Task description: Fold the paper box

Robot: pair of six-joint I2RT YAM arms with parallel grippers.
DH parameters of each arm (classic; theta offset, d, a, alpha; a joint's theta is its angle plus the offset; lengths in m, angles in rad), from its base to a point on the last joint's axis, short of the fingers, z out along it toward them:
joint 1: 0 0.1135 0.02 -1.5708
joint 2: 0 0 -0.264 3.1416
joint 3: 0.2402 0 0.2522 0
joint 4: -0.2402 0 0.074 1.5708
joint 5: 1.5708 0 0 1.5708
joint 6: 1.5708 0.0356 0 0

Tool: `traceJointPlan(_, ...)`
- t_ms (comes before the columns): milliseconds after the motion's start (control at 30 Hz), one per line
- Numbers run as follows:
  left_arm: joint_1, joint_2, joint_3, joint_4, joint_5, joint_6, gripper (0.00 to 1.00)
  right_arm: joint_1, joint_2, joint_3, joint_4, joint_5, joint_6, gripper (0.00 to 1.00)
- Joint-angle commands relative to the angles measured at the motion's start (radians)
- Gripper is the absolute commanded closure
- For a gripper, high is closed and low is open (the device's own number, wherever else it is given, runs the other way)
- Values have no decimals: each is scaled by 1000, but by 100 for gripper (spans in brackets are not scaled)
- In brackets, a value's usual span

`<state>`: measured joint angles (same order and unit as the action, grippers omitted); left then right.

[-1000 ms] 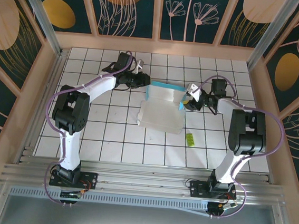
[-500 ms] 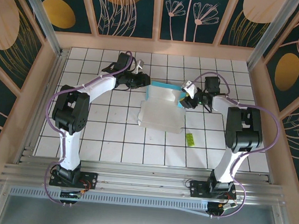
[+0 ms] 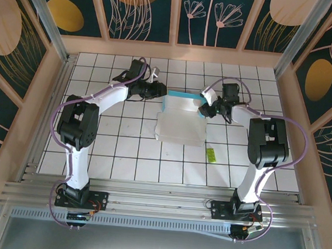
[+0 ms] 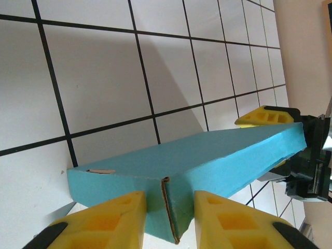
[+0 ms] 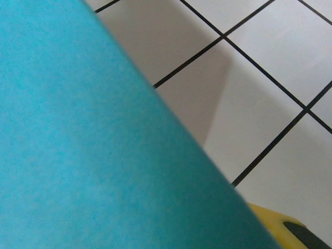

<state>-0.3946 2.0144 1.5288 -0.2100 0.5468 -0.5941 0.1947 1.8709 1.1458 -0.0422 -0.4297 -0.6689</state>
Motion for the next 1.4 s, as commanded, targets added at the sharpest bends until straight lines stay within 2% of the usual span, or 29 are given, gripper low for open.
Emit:
traceJointPlan(0, -8, -25, -41, -5, 20, -18, 71, 18, 16, 25, -23, 80, 94, 70)
traceJointPlan(433, -18, -13, -49, 22, 36, -44, 71, 60, 68, 94, -61, 244, 241, 86)
traceJointPlan(633, -18, -18, -51, 21, 33, -45, 71, 76, 99, 121, -89, 310, 290, 98)
traceJointPlan(700, -19, -16, -50, 24, 33, -48, 71, 80, 96, 121, -85, 315, 318, 97)
traceJointPlan(800, -20, -15, -50, 27, 33, -52, 71, 83, 90, 123, -93, 315, 366, 84)
traceJointPlan(967, -20, -16, -49, 26, 34, -52, 71, 83, 100, 126, -123, 305, 374, 81)
traceJointPlan(1000, -21, -17, -49, 26, 34, -53, 71, 82, 106, 129, -131, 299, 368, 81)
traceJointPlan(1167, -21, -17, -47, 26, 33, -53, 71, 84, 120, 136, -132, 314, 364, 100)
traceJointPlan(1333, -21, -18, -43, 21, 30, -52, 71, 84, 132, 162, -154, 327, 378, 99)
traceJointPlan(1367, -21, -18, -42, 23, 30, -54, 71, 84, 129, 163, -158, 327, 384, 94)
